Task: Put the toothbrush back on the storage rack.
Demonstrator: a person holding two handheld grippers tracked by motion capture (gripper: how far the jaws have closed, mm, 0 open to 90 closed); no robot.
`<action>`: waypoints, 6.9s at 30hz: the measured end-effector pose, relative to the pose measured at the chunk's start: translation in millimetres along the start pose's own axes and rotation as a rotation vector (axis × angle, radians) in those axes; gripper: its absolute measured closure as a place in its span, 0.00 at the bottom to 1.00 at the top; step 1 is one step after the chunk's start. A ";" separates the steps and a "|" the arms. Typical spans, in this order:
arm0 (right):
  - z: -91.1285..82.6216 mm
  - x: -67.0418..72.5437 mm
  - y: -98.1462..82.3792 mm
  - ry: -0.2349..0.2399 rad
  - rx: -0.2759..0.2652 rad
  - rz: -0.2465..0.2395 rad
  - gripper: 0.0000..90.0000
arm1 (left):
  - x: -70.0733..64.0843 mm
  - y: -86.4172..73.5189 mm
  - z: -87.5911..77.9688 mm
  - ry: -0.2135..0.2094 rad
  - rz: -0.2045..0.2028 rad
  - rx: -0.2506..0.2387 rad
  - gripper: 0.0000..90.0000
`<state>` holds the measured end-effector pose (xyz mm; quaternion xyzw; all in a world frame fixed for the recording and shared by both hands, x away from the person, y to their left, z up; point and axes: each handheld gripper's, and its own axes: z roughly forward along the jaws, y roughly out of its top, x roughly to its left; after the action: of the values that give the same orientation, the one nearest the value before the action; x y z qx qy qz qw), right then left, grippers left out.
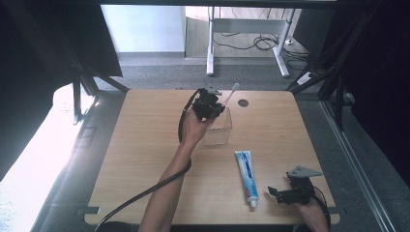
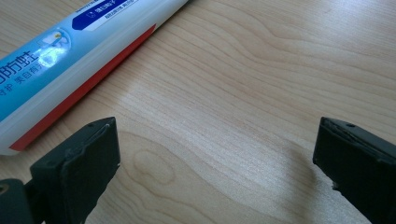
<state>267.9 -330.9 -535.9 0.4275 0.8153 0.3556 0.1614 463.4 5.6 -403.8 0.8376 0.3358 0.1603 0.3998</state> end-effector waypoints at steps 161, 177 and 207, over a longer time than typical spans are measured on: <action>1.1 2.9 0.8 -0.010 0.011 -0.020 0.03 | -31.5 -113.6 -78.0 -0.091 0.054 0.057 0.14; 1.9 5.2 1.2 -0.009 0.013 -0.025 0.03 | -32.5 -151.4 -98.9 -0.090 0.027 0.036 0.14; 4.2 11.4 2.7 0.004 0.020 -0.044 0.03 | -49.5 -225.2 -96.9 -0.042 0.031 0.109 0.14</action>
<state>265.2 -318.8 -536.4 0.4104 0.8282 0.3447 0.1636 277.8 128.2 -517.9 0.8665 0.3225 0.1306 0.3580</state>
